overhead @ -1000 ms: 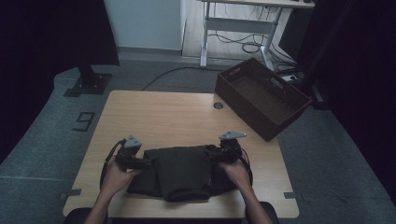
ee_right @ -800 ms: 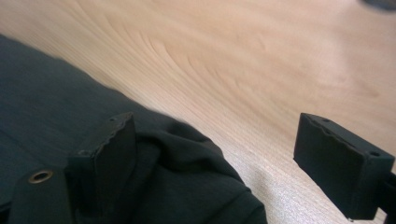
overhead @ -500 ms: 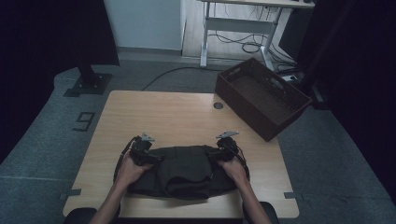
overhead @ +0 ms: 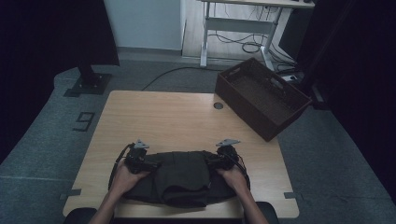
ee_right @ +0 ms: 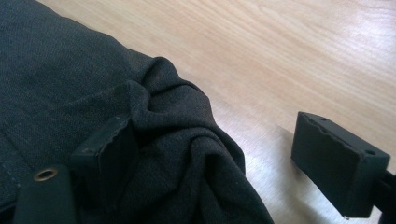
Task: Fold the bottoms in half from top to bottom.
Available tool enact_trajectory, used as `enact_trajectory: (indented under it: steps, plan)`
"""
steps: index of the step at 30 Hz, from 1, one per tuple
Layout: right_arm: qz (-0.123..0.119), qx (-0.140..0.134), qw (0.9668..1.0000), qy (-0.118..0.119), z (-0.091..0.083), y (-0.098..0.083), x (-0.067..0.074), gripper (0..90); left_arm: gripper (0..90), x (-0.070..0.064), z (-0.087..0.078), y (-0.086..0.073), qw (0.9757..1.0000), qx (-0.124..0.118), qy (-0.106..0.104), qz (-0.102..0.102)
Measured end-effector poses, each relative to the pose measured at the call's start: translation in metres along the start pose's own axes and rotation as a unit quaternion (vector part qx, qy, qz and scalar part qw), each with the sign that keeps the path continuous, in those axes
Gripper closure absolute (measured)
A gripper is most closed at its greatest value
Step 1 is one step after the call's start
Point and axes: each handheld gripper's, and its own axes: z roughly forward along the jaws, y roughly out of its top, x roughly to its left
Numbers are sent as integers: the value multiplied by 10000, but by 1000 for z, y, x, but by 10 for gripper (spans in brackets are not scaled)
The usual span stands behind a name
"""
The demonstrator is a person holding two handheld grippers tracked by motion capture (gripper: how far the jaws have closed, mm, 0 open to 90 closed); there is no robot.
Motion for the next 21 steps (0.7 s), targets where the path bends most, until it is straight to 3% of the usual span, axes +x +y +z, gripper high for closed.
enact_trajectory:
  steps: [3,5,21]
  plan:
    - [-9,-43,10000,-4,-3,-5,6,150,119,3,-2,-7,9998,-62,-162,-102]
    - [-1,-61,10000,-8,-5,-7,9,150,111,2,-4,-11,9997,-109,-193,-58]
    - [-91,-71,9999,105,-19,-25,31,150,112,-9,-22,-36,9994,-198,-298,-31]
